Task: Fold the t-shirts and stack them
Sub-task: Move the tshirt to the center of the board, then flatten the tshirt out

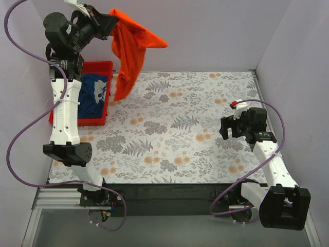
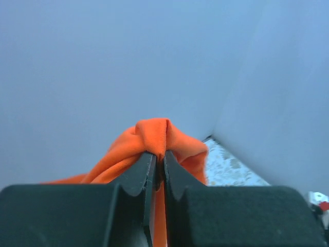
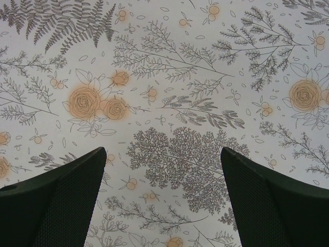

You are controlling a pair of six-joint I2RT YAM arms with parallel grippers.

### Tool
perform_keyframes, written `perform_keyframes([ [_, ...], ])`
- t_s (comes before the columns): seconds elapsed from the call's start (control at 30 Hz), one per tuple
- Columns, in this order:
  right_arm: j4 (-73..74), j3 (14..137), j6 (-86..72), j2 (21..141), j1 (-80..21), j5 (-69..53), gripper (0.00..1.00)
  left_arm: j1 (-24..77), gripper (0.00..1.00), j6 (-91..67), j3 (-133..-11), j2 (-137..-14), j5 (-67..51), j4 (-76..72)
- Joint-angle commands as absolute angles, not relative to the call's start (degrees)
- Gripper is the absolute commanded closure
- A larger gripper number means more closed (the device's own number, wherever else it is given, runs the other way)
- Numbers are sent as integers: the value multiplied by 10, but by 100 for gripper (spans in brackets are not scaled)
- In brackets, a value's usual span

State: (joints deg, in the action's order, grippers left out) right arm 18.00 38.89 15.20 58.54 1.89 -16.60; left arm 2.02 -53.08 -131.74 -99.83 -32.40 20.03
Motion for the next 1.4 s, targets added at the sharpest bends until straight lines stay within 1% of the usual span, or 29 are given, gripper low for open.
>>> perform_keyframes([
  [0.0, 172, 412, 145, 576, 26, -170, 2, 40, 100, -629, -1328, -983, -350, 105],
  [0.13, 174, 416, 143, 581, 32, -175, 2, 51, 100, -670, -1301, -966, -364, 94],
  [0.23, 177, 419, 143, 583, 36, -180, 2, 51, 100, -667, -1172, -924, -366, 94],
  [0.27, 178, 419, 143, 582, 38, -183, 2, 51, 100, -661, -1087, -886, -372, 93],
  [0.3, 178, 419, 143, 583, 39, -186, 1, 51, 95, -654, -1032, -867, -379, 93],
  [0.33, 178, 420, 144, 582, 40, -190, 2, 48, 75, -643, -982, -848, -394, 93],
  [0.37, 182, 424, 150, 582, 40, -192, 2, 47, 56, -635, -880, -811, -401, 96],
  [0.4, 190, 426, 153, 582, 41, -196, 2, 43, 46, -621, -839, -796, -409, 106],
  [0.43, 195, 436, 156, 583, 41, -197, 2, 39, 18, -600, -804, -781, -406, 122],
  [0.5, 206, 446, 172, 587, 41, -205, 2, 32, 16, -555, -733, -772, -367, 185],
  [0.53, 223, 453, 179, 596, 41, -208, 2, 19, 16, -548, -719, -776, -356, 210],
  [0.6, 251, 481, 194, 612, 41, -235, 2, 9, 16, -513, -702, -797, -389, 266],
  [0.63, 292, 492, 213, 634, 41, -246, 2, 11, 15, -487, -702, -807, -411, 313],
  [0.67, 314, 515, 227, 645, 40, -258, 2, 11, 15, -436, -702, -815, -430, 331],
  [0.7, 336, 522, 242, 653, 40, -271, 2, 12, 14, -418, -701, -823, -456, 347],
  [0.77, 365, 524, 269, 658, 30, -263, 2, 18, 14, -351, -693, -829, -464, 392],
  [0.83, 377, 519, 289, 657, 8, -240, 2, 36, 16, -321, -667, -830, -444, 404],
  [0.87, 382, 510, 291, 658, 2, -230, 2, 43, 20, -307, -659, -831, -441, 413],
  [0.93, 383, 499, 289, 672, -41, -207, 3, 74, 22, -286, -632, -833, -414, 410],
  [1.0, 378, 498, 281, 706, -78, -181, 7, 115, 25, -282, -614, -836, -364, 397],
  [1.07, 364, 511, 269, 736, -95, -168, 13, 140, 26, -281, -596, -837, -338, 370],
  [1.2, 342, 589, 253, 824, -106, -168, 18, 189, 26, -277, -609, -849, -302, 342],
  [1.23, 340, 640, 252, 865, -109, -170, 20, 194, 26, -271, -619, -855, -295, 339],
  [1.27, 338, 666, 249, 887, -112, -172, 21, 197, 26, -269, -636, -869, -291, 338],
  [1.3, 336, 698, 248, 933, -117, -172, 22, 199, 26, -269, -646, -877, -287, 337],
  [1.37, 330, 786, 244, 978, -123, -170, 26, 198, 26, -278, -663, -890, -286, 336],
])
